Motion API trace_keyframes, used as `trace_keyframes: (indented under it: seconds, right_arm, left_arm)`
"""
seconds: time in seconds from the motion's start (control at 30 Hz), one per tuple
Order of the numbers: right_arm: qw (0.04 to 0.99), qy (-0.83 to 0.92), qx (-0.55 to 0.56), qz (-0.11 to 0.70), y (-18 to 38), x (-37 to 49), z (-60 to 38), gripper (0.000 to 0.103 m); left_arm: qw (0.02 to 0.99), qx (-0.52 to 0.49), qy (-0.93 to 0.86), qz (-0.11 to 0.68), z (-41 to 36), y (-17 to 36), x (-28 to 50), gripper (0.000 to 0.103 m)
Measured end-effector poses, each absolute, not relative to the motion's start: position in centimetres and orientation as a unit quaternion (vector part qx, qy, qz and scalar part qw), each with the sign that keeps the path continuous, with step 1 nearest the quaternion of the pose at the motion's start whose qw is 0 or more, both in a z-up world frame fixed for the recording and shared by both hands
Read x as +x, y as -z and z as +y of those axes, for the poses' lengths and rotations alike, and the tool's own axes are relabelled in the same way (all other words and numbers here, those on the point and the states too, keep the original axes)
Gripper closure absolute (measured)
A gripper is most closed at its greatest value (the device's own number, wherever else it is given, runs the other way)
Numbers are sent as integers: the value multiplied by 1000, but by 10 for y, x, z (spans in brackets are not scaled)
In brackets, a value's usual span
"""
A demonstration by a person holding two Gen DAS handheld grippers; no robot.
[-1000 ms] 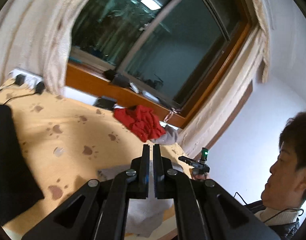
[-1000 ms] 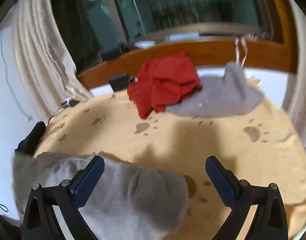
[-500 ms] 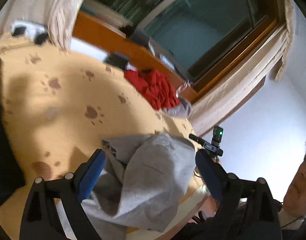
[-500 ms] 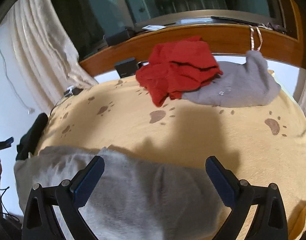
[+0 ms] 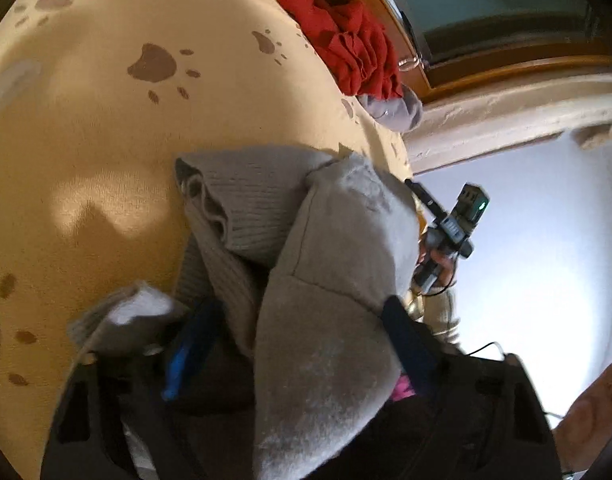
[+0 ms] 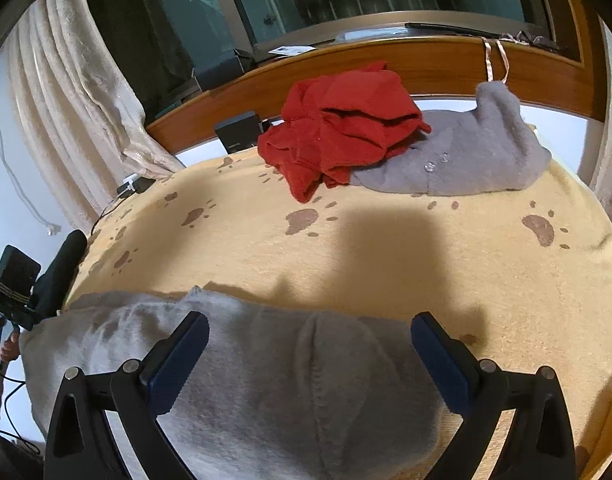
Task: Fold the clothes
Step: 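Grasp the sweatshirt edge with the right gripper beside the left gripper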
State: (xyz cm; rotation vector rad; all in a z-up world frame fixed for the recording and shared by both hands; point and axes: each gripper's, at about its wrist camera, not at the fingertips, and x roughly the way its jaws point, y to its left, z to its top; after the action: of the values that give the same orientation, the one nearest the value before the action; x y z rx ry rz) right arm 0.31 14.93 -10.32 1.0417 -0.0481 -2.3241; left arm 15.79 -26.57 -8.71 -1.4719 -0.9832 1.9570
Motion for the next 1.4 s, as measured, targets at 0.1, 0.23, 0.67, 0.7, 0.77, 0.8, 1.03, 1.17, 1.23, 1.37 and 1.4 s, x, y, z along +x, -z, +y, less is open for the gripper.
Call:
trace_keyframes:
  seconds: [0.1,0.23,0.67,0.7,0.77,0.8,1.03,1.17,1.23,1.37,1.4]
  right_arm:
    - [291,870,397,-17,112,1,150,0]
    - [293,867,402,-26,119,-1,152,0]
    - [335,859,380,-76,106,5,173,0]
    - [340,855,383,-80,108,3,174,0]
    - [350,848,388,-89,111,-2,177,0]
    - [353,845,391,-91,112,-5,177,0]
    - [357,831,422,-68,125,-41,169,0]
    - [387,810,439,-40,135,-44,150,0]
    - [413,794,445,-32,137,-38,137,0]
    - [411,793,447,32,140,-23,111,4]
    - [408,794,449,34,140,-23,109,13]
  left_arm:
    - [238,-540,-722,-361,-263,87,163,76]
    - [225,-514,-750,-350,-262,68,176,84]
    - [229,-334,-863,-302,-265,-48,226,99]
    - [232,-330,-865,-298,-265,-51,229,99]
    - [238,-330,-864,-297,-265,-51,234,100]
    - [240,-330,-863,-297,-264,-50,237,100]
    - [232,-312,-863,-323,-265,-42,263,99]
    - [219,-317,-860,-334,-269,-34,272,99]
    - [217,-319,-859,-335,-270,-34,273,99]
    - [220,-315,-864,-324,-268,-40,272,99]
    - [221,-313,-866,-321,-268,-42,272,99]
